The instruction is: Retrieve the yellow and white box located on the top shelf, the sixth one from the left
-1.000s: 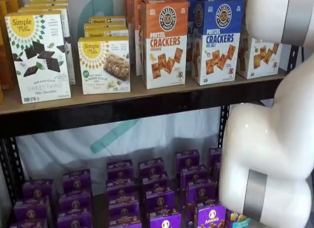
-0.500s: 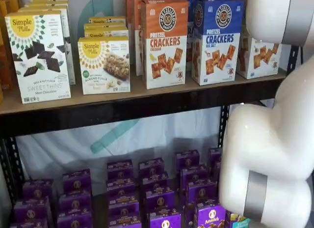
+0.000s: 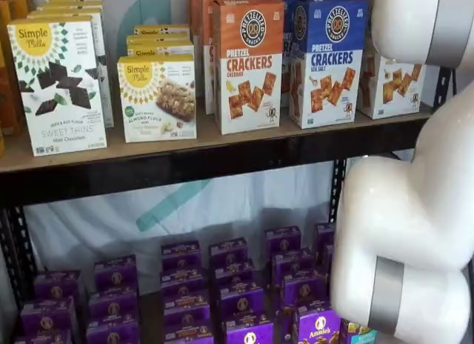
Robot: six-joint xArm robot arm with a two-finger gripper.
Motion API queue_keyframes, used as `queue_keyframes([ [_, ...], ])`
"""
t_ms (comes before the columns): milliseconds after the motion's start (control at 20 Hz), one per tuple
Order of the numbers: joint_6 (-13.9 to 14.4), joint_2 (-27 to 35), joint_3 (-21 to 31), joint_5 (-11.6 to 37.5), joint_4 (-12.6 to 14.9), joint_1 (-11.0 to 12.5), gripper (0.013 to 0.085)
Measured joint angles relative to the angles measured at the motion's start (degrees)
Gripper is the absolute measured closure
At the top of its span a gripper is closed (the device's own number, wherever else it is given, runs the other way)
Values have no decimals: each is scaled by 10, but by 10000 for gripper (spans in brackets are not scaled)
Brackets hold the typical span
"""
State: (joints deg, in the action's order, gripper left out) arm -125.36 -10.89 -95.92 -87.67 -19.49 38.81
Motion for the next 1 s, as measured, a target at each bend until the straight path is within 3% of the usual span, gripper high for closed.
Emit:
queue_keyframes([
  [200,2,7,-12,1,9,-5,130],
  [750,22,28,-43,-23,83,-40,130],
  [1000,24,34,-53,-38,99,-44,130],
])
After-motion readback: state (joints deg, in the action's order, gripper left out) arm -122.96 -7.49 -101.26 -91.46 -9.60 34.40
